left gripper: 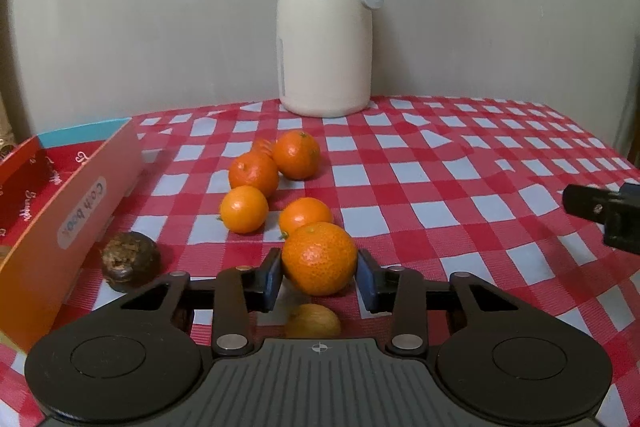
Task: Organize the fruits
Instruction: 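Carry the orange into the red box and open the left gripper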
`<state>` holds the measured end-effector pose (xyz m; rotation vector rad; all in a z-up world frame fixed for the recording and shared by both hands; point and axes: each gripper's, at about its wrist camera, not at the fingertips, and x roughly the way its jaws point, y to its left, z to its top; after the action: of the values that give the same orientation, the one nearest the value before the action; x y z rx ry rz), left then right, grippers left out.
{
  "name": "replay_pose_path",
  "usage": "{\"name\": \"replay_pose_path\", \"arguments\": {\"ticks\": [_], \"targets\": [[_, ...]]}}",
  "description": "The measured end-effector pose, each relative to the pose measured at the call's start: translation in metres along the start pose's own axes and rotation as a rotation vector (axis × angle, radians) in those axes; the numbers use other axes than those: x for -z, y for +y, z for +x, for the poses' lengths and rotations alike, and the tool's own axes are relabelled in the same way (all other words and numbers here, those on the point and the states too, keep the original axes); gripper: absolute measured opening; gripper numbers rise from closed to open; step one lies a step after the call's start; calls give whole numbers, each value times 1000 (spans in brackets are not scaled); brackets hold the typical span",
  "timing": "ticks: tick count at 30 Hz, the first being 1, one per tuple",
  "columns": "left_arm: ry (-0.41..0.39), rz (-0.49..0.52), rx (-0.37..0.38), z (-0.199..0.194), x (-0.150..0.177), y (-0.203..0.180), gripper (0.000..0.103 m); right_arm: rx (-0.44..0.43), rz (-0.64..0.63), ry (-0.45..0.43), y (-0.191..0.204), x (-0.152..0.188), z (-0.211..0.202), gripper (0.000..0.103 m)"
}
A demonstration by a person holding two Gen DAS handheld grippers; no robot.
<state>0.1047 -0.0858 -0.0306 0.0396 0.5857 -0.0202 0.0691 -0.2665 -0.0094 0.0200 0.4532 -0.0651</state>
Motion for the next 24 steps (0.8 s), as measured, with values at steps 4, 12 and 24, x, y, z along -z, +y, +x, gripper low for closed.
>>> {"name": "replay_pose_path", "arguments": {"ticks": [4,12,24], "targets": [[-20,-5,4,-11,-2,6,39,-9,-7,1,5,0,0,72],[-55,-12,-5,-33,-5,23,39,-32,-21,1,23,-1,-2,72],[-93,-34,-51,-57,-7,55,39,-72,-33,-4,49,-3,-4,72]]}}
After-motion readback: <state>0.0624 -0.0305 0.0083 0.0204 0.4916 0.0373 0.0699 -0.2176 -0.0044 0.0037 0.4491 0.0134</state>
